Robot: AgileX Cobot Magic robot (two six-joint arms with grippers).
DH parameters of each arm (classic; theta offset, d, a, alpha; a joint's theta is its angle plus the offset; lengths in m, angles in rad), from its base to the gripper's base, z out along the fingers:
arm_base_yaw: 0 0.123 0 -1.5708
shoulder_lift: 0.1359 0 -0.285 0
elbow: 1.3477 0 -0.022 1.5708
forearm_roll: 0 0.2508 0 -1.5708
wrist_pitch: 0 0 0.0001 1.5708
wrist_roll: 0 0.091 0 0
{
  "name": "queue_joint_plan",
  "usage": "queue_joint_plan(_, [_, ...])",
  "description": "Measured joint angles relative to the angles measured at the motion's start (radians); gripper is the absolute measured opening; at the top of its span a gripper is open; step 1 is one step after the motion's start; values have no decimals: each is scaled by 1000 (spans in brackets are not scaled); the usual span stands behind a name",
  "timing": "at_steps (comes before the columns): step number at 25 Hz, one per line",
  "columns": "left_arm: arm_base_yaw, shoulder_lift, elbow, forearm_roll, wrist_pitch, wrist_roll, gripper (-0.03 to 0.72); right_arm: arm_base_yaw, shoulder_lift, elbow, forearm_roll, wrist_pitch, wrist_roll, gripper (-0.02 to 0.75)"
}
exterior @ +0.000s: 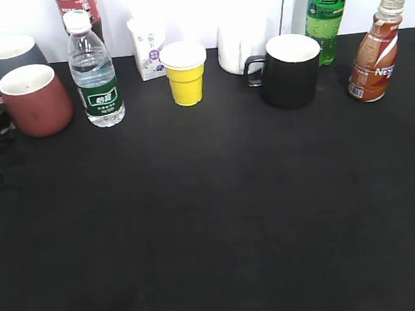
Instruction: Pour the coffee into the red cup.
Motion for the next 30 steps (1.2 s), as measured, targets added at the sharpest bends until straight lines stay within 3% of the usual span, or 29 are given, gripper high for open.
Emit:
queue_joint_plan(8, [1,102,-154,-10,39,0,484,0,0,0,0,0,0,496])
queue_joint_plan(10, [1,112,-173,8,46,0,376,0,0,0,0,0,0,496])
queue_joint_plan(13, [1,116,-175,24,37,2,126,0,0,0,0,0,0,496])
queue_joint_plan(14, [1,117,-175,29,41,3,79,0,0,0,0,0,0,496])
queue_joint_plan(21, [1,108,-153,53,14,4,75,0,0,0,0,0,0,496])
queue_joint_plan(30, [1,-118,206,258,-177,7,66,0,0,0,1,0,0,496])
